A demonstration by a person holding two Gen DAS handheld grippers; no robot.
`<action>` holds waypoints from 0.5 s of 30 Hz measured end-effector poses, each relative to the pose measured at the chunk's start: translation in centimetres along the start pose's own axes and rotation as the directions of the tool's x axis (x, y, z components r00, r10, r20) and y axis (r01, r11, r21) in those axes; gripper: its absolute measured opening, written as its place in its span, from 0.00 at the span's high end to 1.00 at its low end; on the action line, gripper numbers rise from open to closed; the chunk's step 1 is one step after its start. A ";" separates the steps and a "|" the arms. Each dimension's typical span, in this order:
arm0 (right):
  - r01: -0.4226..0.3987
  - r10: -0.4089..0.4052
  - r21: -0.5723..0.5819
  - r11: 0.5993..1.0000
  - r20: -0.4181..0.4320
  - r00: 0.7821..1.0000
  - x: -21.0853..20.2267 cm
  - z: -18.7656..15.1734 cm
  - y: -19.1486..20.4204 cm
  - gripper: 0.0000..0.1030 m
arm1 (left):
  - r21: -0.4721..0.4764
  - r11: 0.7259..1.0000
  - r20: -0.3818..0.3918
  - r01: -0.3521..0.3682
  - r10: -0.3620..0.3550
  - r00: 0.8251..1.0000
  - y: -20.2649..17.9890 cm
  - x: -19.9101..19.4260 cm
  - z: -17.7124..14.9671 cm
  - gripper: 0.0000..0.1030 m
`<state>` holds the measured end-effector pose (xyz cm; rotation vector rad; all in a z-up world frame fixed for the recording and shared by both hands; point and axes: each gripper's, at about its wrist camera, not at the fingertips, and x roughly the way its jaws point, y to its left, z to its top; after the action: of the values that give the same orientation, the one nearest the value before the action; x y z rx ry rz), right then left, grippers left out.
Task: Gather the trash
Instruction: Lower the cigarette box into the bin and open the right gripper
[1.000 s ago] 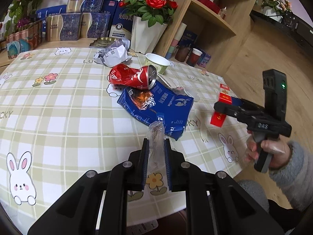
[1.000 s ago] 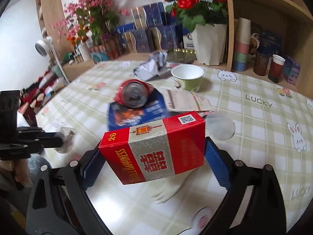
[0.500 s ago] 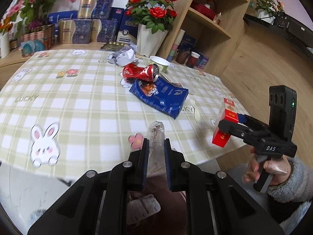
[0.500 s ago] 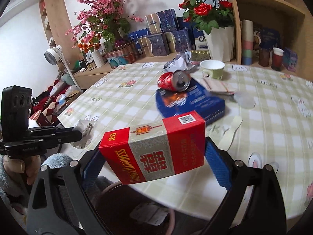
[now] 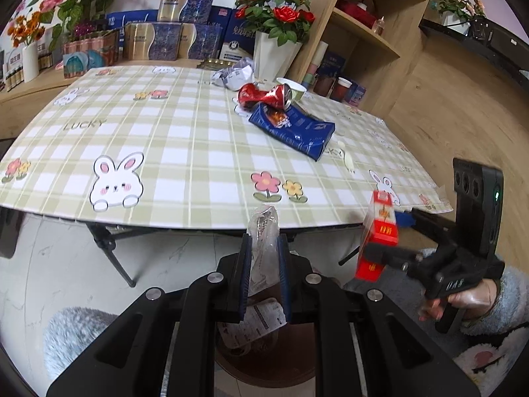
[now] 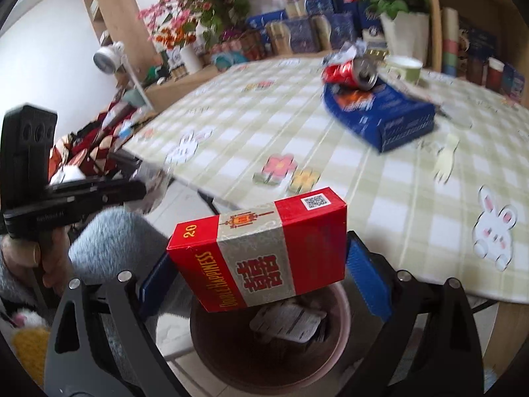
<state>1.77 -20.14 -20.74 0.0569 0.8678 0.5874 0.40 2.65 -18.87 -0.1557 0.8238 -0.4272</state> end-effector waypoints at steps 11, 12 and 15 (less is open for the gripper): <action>0.005 -0.010 -0.027 1.000 -0.218 0.976 5.2 -3.7 0.7 0.10 | -0.047 0.999 -0.026 0.019 -0.020 0.999 0.6 1.1 -1.4 0.85; 0.008 -0.014 -0.025 1.000 -0.240 0.971 5.7 -4.0 0.7 0.10 | -0.046 0.999 -0.031 0.018 -0.020 0.999 0.6 1.2 -1.4 0.85; 0.020 -0.026 -0.022 1.000 -0.292 0.956 6.8 -4.8 0.6 0.10 | -0.049 0.999 -0.043 0.015 -0.018 0.999 0.7 1.6 -1.5 0.85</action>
<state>1.39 -17.07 -28.49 -0.0595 1.1486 0.5907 0.45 2.65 -21.12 -0.1995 0.8762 -0.4272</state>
